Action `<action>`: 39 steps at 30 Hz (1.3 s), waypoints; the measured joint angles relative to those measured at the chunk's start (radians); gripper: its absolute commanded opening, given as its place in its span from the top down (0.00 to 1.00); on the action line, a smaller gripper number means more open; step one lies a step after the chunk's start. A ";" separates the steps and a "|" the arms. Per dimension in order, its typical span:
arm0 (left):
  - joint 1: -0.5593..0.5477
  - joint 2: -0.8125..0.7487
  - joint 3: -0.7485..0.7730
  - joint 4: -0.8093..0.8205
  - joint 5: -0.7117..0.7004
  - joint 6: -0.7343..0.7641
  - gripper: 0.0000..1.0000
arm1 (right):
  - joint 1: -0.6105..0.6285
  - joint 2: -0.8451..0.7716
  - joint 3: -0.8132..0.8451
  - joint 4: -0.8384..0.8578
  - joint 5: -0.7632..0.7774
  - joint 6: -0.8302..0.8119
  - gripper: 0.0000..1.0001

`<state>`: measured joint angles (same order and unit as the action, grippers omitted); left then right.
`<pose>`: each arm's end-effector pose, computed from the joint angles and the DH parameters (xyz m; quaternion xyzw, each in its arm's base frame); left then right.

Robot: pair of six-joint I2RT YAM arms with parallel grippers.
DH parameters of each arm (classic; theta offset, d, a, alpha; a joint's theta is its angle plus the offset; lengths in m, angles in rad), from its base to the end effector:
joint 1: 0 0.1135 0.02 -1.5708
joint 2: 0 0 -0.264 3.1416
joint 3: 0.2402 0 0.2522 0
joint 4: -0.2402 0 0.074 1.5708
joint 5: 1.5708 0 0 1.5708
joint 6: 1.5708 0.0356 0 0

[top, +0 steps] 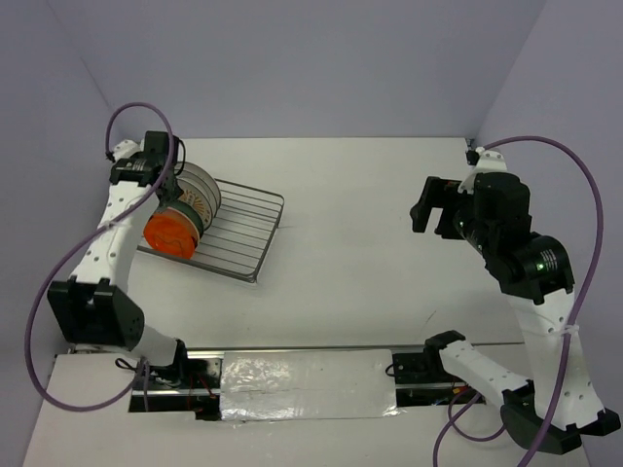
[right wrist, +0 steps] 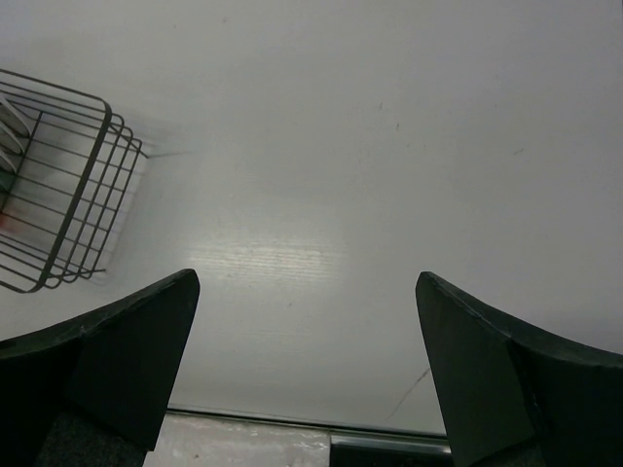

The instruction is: Unload the plates from the dish rack

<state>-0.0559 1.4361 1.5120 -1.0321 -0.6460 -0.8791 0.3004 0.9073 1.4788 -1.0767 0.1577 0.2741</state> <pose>0.2841 0.0056 0.3698 -0.4496 0.7900 0.1408 0.3924 0.1225 0.0321 0.4516 0.0287 0.8592 0.0784 0.5048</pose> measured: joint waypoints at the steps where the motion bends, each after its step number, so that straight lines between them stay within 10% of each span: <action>1: 0.005 0.033 -0.010 0.016 0.007 -0.018 0.39 | 0.000 0.004 -0.003 0.002 -0.008 -0.003 0.00; 8: 0.035 0.159 -0.076 0.085 0.058 -0.092 0.43 | 0.000 -0.003 -0.038 0.019 -0.037 -0.011 0.00; 22: 0.079 0.171 -0.193 0.243 0.128 -0.166 1.00 | 0.000 0.017 -0.038 0.031 -0.041 -0.034 0.00; 32: -0.017 0.167 0.193 0.067 0.034 -0.008 1.00 | 0.000 0.073 -0.006 0.043 -0.043 -0.029 0.00; 39: -0.315 0.057 0.152 0.251 0.103 0.386 1.00 | -0.007 0.211 0.162 0.046 -0.133 0.069 0.00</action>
<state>-0.3710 1.4933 1.6638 -0.7815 -0.5434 -0.4934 0.2935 1.1187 1.6405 -1.0309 0.0246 0.3431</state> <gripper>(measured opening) 0.177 0.997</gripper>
